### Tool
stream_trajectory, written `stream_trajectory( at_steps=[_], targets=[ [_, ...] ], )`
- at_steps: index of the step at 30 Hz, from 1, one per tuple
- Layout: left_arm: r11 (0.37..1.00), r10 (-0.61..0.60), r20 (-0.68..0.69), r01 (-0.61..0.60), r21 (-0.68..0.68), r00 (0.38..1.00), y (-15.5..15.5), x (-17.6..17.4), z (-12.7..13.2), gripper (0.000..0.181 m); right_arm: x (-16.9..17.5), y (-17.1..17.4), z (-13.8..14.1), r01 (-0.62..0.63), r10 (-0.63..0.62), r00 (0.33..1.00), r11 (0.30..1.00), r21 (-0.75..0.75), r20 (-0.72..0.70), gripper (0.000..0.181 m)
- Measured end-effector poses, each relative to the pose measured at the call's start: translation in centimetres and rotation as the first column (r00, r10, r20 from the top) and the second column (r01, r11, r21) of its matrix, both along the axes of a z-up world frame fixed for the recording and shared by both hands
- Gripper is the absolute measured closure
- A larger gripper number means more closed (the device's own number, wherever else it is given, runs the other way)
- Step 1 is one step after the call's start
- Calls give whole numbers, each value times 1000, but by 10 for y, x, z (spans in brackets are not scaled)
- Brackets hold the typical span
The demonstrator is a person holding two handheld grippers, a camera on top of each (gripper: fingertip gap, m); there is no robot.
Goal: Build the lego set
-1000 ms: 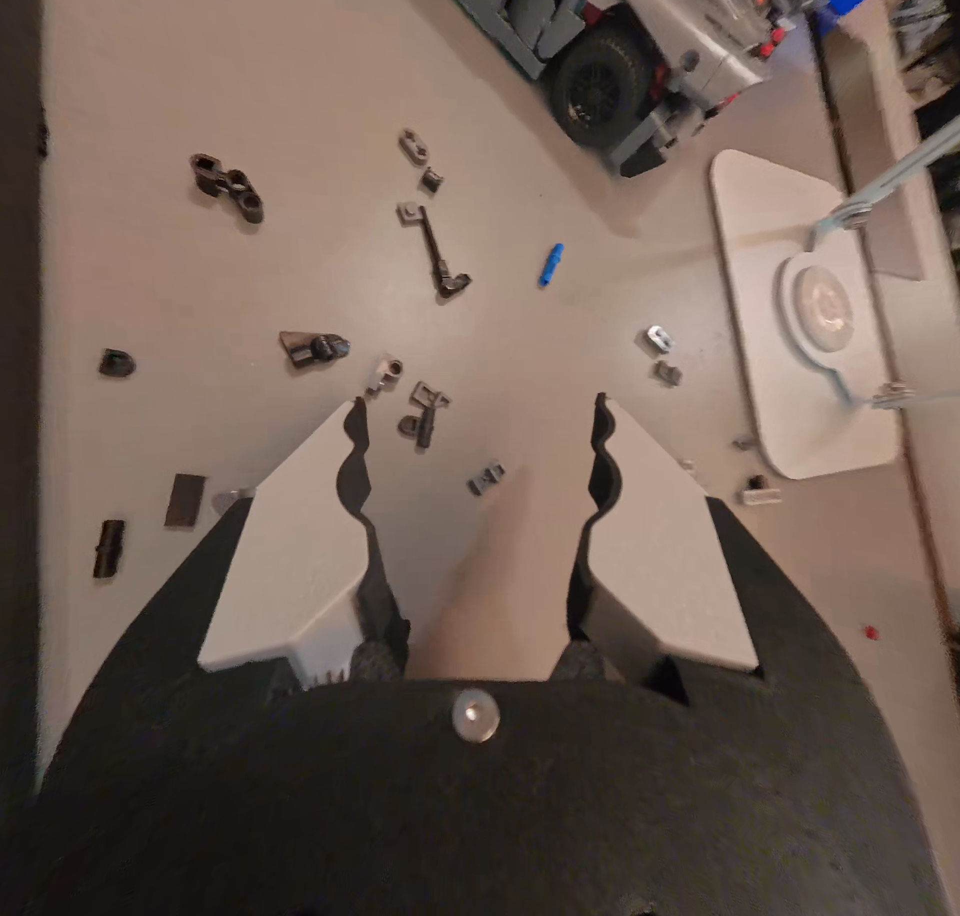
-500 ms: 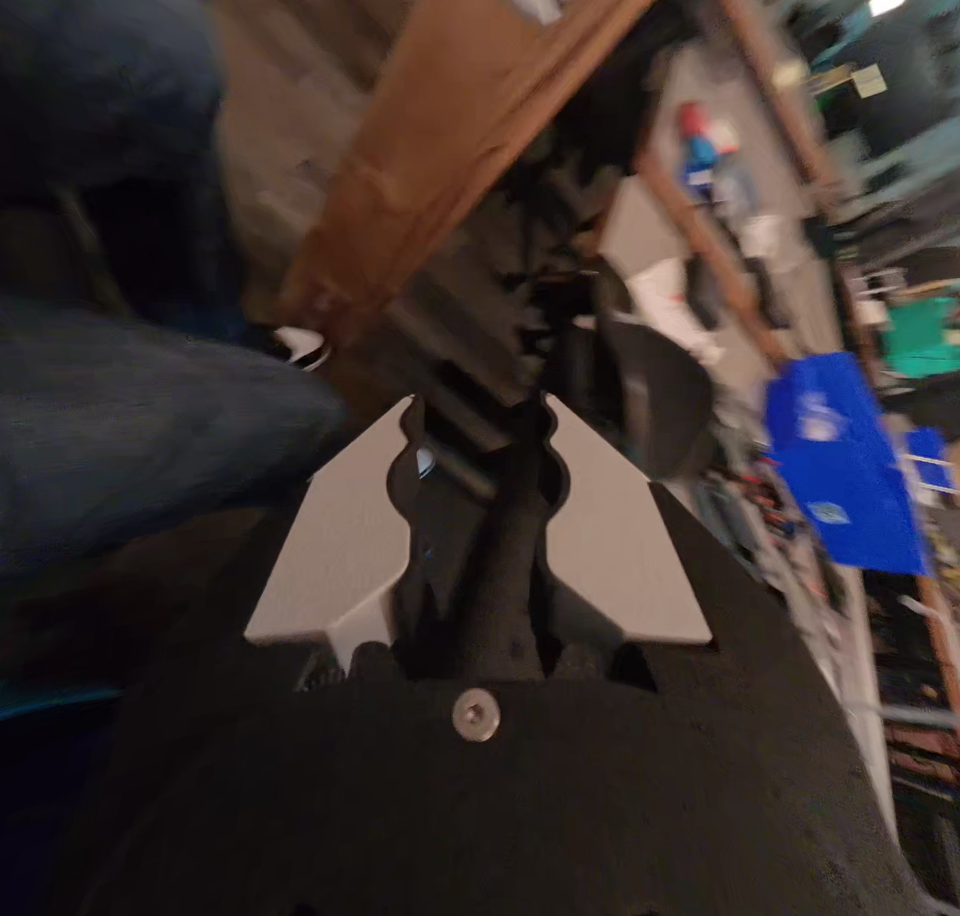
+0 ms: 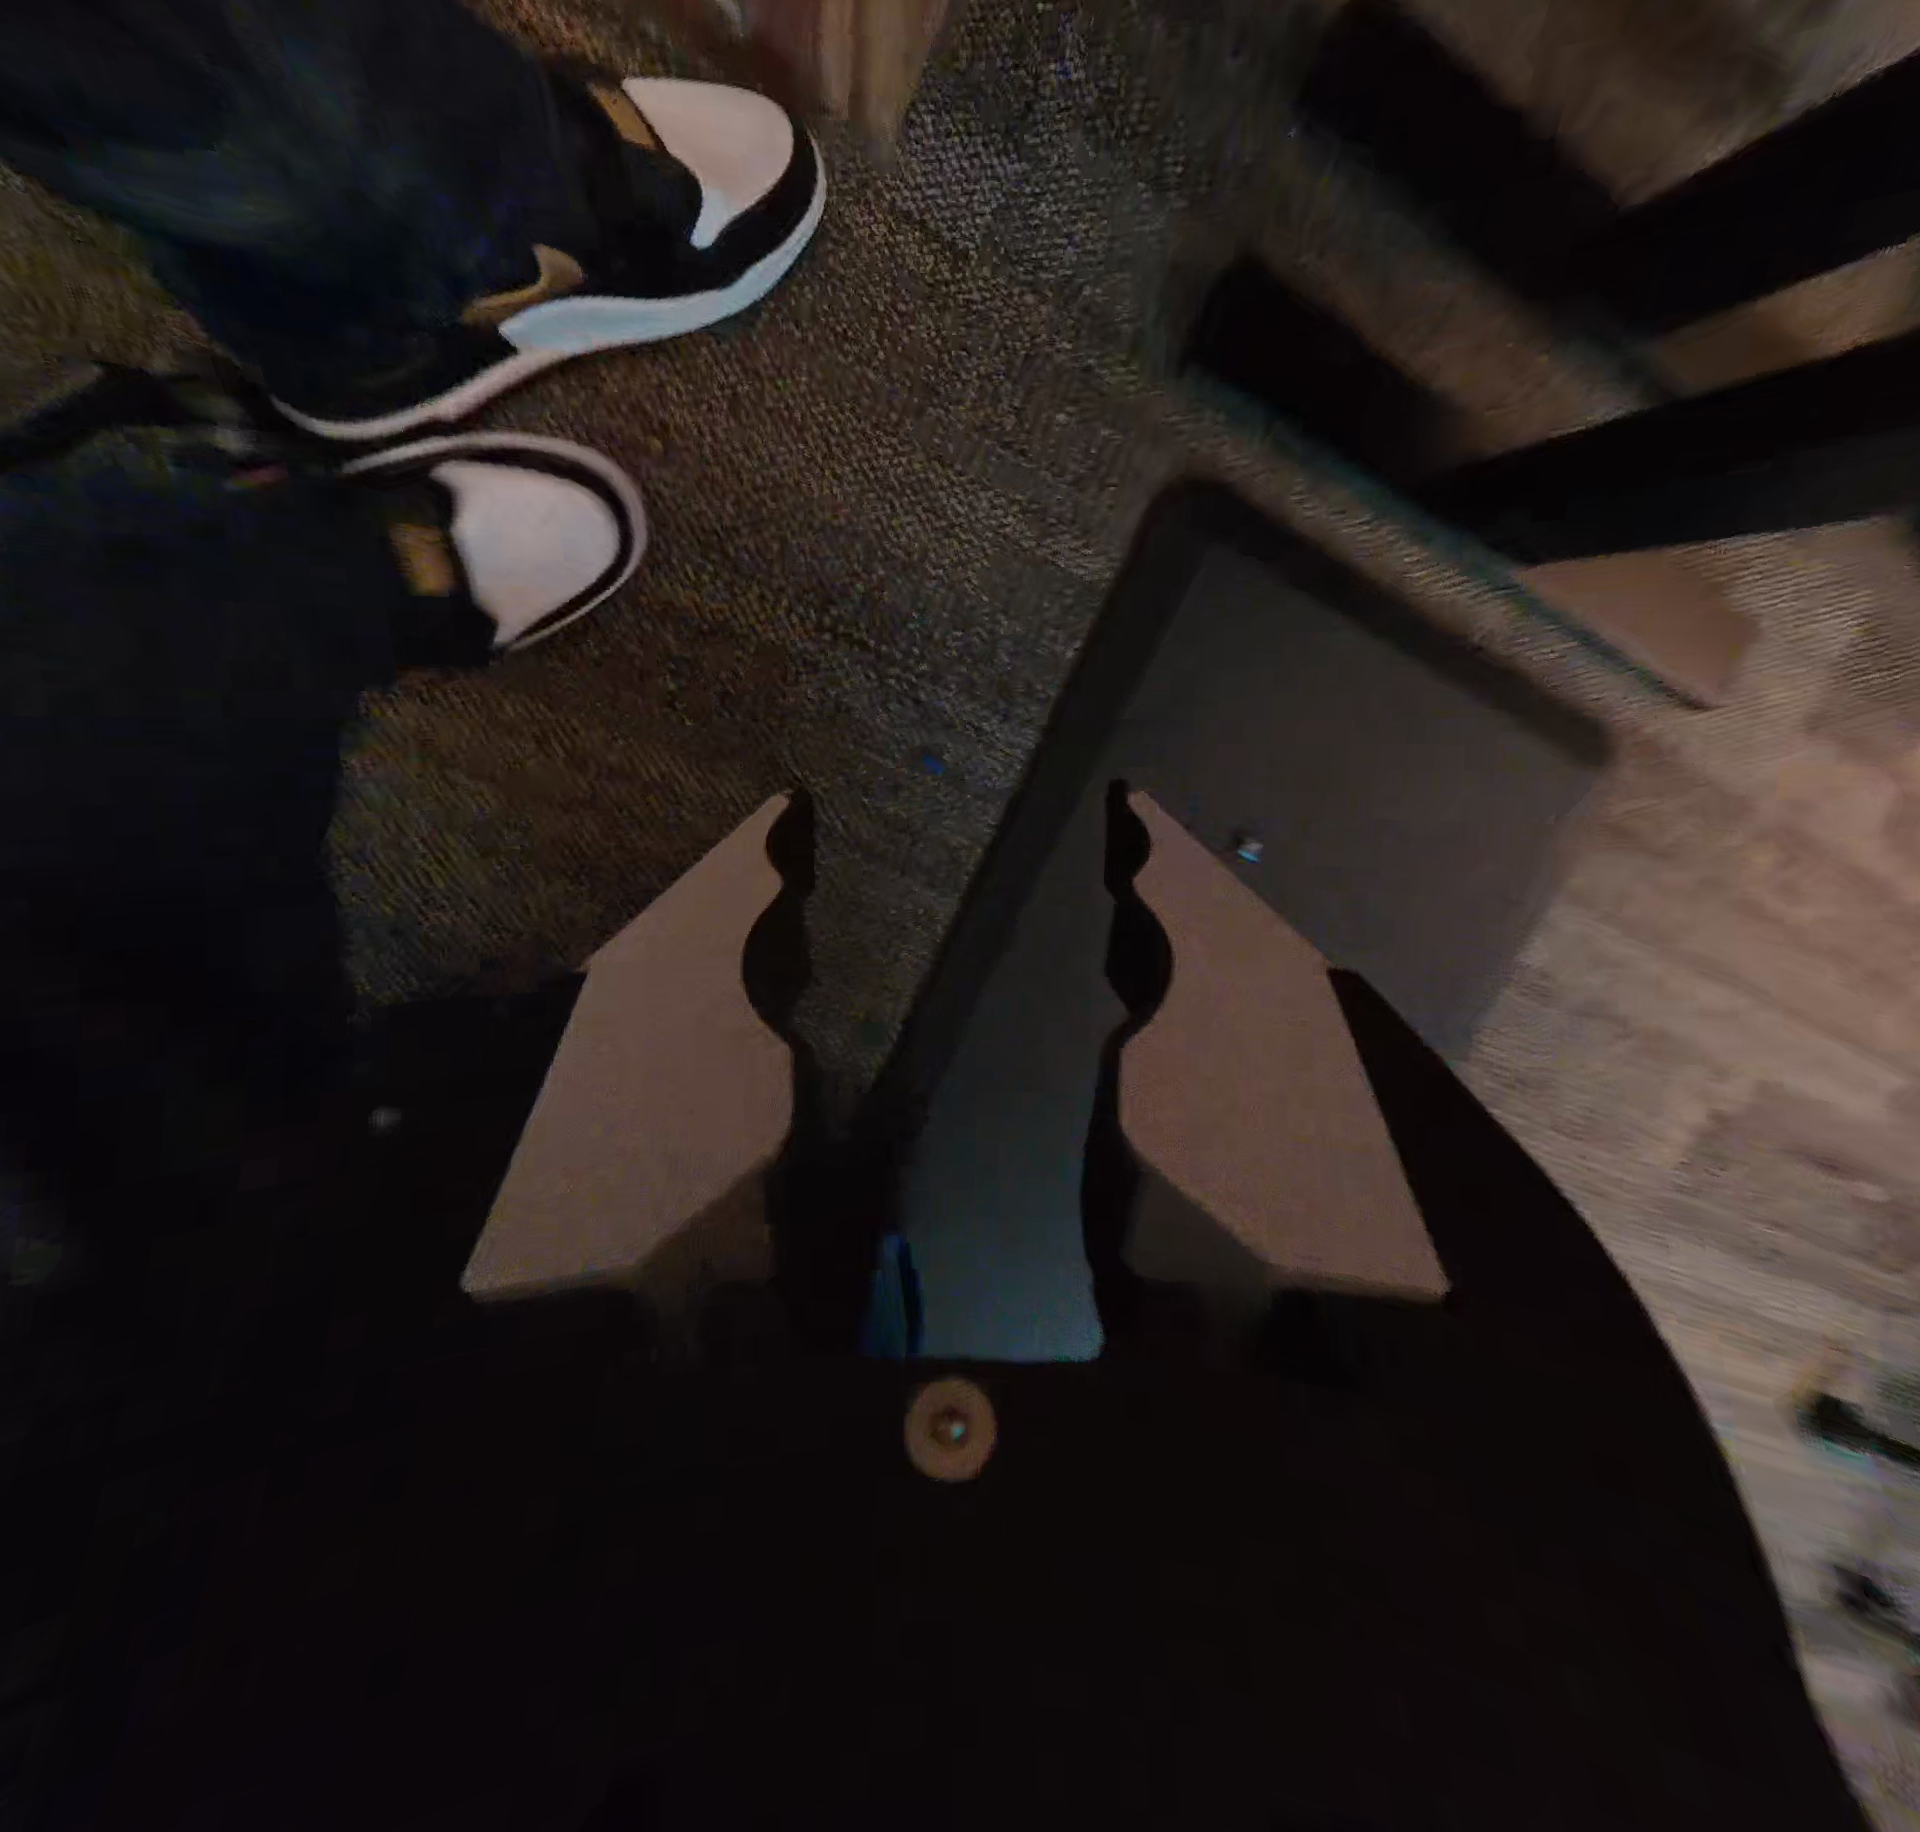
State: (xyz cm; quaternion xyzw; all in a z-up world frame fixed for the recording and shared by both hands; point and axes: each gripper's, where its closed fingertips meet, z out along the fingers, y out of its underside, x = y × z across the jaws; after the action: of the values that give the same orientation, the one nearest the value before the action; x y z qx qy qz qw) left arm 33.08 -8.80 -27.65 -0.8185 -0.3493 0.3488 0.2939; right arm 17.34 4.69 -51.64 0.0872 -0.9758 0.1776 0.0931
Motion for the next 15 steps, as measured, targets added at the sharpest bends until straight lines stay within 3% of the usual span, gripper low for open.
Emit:
stream_trajectory(
  at_steps=[2, 4, 6, 9, 12, 15],
  targets=[
    [998, 28, 68, -24, -50, 997, -20, -2, -30, 172, -29, -7, -53, 109, -107, 983, 994, -6, 148, 124],
    [999, 40, 129, -42, 9, 991, -28, -3, -59, 172, -65, -15, -101, 227, -212, 943, 973, -32, 257, 125],
    [996, 32, 200, -49, 80, 979, -26, -3, -87, 170, -102, -14, -150, 359, -338, 877, 933, 2, 340, 111],
    [999, 25, 293, -32, 20, 956, -36, 9, -122, 173, -160, 0, -220, 501, -477, 804, 865, 28, 356, 116],
    [995, 25, 362, -56, 77, 932, -42, 22, -147, 176, -203, 22, -279, 583, -574, 750, 808, 82, 329, 110],
    [995, 60, 428, -90, 48, 902, -62, 39, -174, 177, -220, 43, -328, 650, -665, 663, 739, 176, 343, 99]
  ],
)
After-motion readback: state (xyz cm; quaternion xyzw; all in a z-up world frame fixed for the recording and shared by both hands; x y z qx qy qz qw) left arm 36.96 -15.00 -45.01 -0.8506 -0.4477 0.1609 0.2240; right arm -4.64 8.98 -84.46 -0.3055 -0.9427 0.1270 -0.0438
